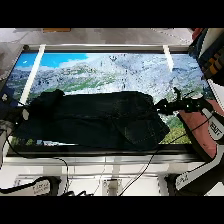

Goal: Fold the clothes and pants, and hang the long-sleeved shirts on hangers.

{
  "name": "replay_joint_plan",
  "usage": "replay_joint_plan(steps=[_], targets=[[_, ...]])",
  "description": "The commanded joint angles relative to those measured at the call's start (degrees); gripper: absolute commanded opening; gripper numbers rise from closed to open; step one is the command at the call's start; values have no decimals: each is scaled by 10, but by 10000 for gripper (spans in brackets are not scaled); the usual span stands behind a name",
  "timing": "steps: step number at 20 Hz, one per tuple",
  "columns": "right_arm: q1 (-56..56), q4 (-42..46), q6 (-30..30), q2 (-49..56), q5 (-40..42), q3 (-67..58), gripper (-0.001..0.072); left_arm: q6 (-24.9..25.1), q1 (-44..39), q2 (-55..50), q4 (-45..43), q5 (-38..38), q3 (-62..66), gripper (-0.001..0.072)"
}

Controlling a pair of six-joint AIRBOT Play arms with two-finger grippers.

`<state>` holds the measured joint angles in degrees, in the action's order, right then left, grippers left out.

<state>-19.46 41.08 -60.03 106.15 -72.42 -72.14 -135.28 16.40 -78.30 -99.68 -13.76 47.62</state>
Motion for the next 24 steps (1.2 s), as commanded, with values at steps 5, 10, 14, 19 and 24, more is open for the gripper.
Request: replay_joint_plan(steps=[5,10,14,19,24], targets=[[59,11,116,18,-22,-44,300,4,-6,1,0,58,0,21],[52,65,59,3,-20,-131,33,11,-37,12,-4,271,0,21],[6,194,-33,-41,-20,-148,33,12,-37,46,-118,415,0,21],[-46,204,-45,-57,-103,-146,33,55,-45,50,-117,155,-1,22],[-48,219,-45,-57,-126,-146,34,56,-61,47,-118,-145,-1,704]])
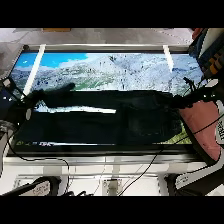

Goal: Fold the clothes and pants, and hang the long-sleeved shirts on hangers.

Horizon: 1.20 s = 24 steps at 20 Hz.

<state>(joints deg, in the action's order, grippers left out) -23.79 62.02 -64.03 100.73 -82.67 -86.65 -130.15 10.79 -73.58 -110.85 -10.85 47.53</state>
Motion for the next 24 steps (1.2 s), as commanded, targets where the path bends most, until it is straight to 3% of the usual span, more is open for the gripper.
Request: replay_joint_plan(steps=[1,4,7,11,13,15,17,19,23,24], targets=[[-4,10,-5,-2,-26,-1,33,5,1,0,-6,-180,0,708],[-5,10,-5,-2,-33,-1,34,-7,14,0,-2,-169,5,706],[-4,10,-5,-2,-33,-1,33,-12,28,-8,3,-89,15,694],[-4,10,-4,-2,-26,-1,34,-8,26,-89,16,-101,110,693],[-4,10,-4,-2,-14,-1,34,62,17,-147,67,-143,173,697],[-4,10,-4,-2,-2,-1,34,203,10,-203,156,-210,240,701],[-4,10,-4,-2,4,-1,34,285,11,-254,239,-278,304,701],[-4,10,-4,-2,7,-1,33,286,16,-287,259,-283,339,702],[-4,9,-5,-2,9,-1,34,286,16,-307,239,-210,351,683],[-4,7,-5,-2,8,-1,34,286,16,-312,239,-201,351,604]])
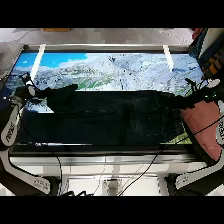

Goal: Fold the clothes and pants, and hang the long-sleeved shirts on hangers.

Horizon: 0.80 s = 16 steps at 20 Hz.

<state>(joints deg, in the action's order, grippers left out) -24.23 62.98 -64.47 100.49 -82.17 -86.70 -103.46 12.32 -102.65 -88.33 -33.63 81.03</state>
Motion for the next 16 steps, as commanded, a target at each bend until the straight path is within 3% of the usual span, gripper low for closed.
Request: replay_joint_plan(steps=[1,5,6,7,8,12,16], targets=[[0,-4,0,0,3,0,34,19,0,-28,14,35,16,564],[0,-4,0,0,-2,0,34,19,-6,-49,14,60,16,467],[0,-4,-1,0,-9,0,34,19,-8,-51,14,60,16,359],[0,-4,-1,0,-15,0,34,19,-9,-50,14,65,16,168],[0,-4,0,0,-19,0,34,19,-8,-47,14,79,16,25],[0,-4,-1,0,-7,-1,33,19,-4,5,14,167,37,21],[0,-12,-22,0,37,-1,34,19,16,93,-74,150,61,19]])
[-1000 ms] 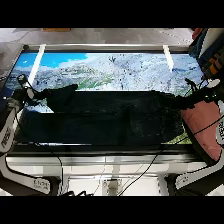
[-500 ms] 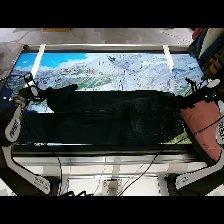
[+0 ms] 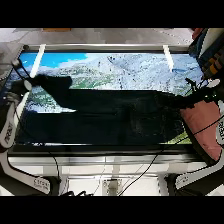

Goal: Fold the clothes and pants, and hang the long-sleeved shirts on hangers.

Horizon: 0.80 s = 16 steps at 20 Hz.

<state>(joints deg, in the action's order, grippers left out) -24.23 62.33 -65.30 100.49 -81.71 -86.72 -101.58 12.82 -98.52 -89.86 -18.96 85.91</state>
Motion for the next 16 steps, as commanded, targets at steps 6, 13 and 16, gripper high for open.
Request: replay_joint_plan(steps=[6,13,16], targets=[[0,-10,-30,0,59,-1,34,0,75,85,-134,-360,-8,20],[0,-10,-33,0,59,-1,34,0,87,63,-134,-396,-103,89],[0,-10,-33,0,65,-1,453,0,84,66,-135,-388,-98,645]])
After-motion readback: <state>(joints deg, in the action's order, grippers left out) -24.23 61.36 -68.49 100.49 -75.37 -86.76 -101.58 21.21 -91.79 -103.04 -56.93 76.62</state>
